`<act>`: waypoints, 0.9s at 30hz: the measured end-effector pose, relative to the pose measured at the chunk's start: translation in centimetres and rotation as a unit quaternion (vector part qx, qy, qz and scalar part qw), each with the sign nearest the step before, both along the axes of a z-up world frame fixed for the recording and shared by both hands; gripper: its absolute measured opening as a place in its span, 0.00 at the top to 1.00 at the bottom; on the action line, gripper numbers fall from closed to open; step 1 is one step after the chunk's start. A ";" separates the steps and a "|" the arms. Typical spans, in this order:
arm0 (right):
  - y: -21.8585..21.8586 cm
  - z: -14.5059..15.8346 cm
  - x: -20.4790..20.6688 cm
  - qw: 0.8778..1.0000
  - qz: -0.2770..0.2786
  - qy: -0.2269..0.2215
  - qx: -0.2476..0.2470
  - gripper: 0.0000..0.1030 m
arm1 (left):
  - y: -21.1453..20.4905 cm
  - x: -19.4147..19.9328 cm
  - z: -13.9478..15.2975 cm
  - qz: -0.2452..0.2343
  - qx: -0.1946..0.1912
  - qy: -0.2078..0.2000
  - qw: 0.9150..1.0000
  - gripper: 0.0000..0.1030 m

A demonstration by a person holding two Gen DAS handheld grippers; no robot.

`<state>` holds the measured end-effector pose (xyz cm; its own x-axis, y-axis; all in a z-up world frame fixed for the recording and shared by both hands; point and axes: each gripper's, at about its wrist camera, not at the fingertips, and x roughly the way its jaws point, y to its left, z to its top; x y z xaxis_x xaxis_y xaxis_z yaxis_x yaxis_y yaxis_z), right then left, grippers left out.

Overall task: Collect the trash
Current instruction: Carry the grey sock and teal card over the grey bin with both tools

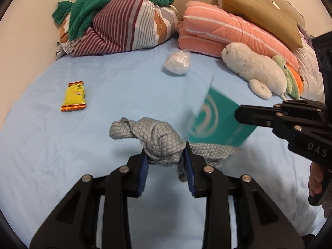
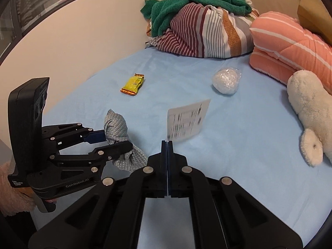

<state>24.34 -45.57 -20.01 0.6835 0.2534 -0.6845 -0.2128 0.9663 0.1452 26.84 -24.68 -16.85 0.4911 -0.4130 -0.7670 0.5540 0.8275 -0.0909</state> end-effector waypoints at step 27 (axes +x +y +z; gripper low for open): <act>15.5 10.2 -13.6 0.996 0.086 -0.035 -0.009 1.00 | 17.6 -14.7 12.6 0.135 -0.012 -0.041 0.990 0.69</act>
